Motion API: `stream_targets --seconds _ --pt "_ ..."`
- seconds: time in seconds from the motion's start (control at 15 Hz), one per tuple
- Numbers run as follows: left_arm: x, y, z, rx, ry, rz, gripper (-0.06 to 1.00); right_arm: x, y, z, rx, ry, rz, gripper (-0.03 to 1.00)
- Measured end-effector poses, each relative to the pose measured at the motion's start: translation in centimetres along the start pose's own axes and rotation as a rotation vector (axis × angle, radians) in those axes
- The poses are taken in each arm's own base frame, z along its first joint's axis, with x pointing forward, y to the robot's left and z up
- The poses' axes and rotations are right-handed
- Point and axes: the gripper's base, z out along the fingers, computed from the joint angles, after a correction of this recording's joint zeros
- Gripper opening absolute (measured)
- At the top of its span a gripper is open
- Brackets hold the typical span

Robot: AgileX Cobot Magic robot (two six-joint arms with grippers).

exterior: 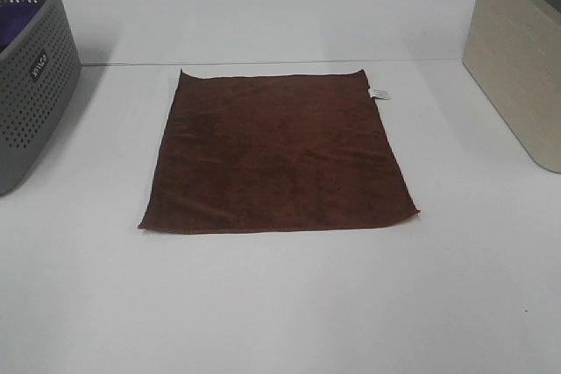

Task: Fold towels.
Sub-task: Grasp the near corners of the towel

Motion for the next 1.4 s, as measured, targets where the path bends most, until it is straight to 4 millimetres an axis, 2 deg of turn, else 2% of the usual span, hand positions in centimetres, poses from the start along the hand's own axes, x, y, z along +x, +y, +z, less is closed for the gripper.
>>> stream_targets --seconds 1.4 --pt "0.0 0.0 0.0 0.0 0.0 -0.001 0.74 0.0 0.0 0.0 0.0 0.0 0.0 0.85"
